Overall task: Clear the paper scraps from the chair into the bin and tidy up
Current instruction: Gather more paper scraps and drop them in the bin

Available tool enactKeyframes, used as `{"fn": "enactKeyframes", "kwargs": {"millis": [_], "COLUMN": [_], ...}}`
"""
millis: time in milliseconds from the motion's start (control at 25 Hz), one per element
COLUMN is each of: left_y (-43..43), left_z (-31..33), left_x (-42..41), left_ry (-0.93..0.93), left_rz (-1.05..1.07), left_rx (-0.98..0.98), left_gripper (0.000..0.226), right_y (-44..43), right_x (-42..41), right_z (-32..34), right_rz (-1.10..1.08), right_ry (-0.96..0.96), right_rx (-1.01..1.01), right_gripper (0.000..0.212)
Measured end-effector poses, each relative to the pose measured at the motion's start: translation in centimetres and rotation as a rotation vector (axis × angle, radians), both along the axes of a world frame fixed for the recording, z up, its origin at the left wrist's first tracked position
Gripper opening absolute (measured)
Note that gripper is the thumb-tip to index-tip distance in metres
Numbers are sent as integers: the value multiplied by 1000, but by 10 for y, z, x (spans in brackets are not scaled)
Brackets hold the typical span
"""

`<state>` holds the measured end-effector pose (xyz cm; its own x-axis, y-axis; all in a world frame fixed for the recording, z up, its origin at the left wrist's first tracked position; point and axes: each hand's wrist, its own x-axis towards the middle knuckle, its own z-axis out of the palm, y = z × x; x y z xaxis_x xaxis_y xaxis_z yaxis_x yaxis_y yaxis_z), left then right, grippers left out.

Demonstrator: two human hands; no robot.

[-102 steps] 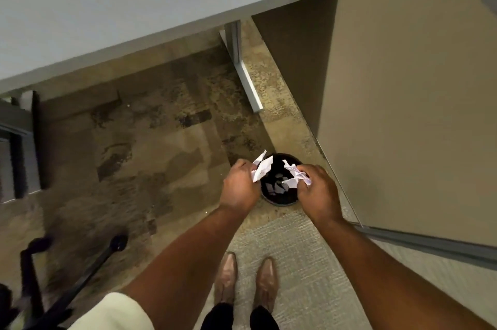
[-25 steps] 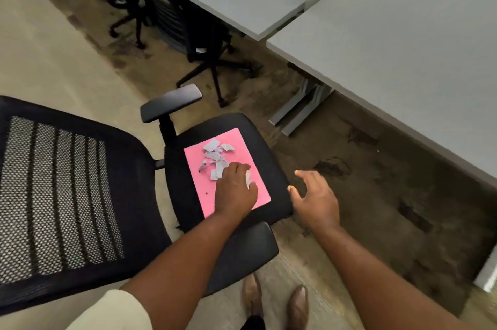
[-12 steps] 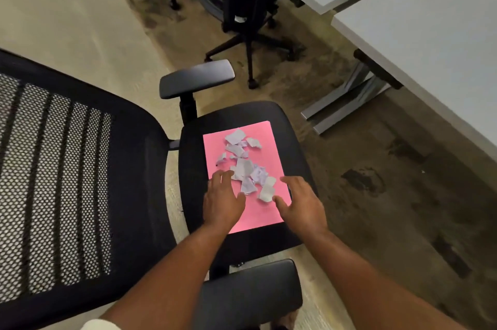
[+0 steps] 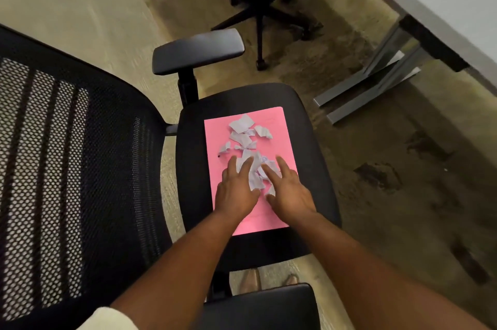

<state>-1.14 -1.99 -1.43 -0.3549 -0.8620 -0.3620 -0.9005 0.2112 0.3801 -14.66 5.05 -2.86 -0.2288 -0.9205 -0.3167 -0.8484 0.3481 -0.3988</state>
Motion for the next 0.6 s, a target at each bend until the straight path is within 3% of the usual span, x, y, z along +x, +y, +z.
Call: {"fn": "enactKeyframes", "kwargs": {"millis": [400,601], "left_y": [-14,-10], "left_z": [-19,-23], "left_x": [-4,-10], "left_ry": [-72,-19], "left_rz": [-147,-112], "left_rx": [-1,34], "left_gripper": [85,62], "right_y": [-1,1], "right_x": [10,0], "right_z": [-15,-11], "right_rz": [-71,-134], "right_ry": [-110,-190], "right_rx": [37,19], "right_gripper": [37,24]}}
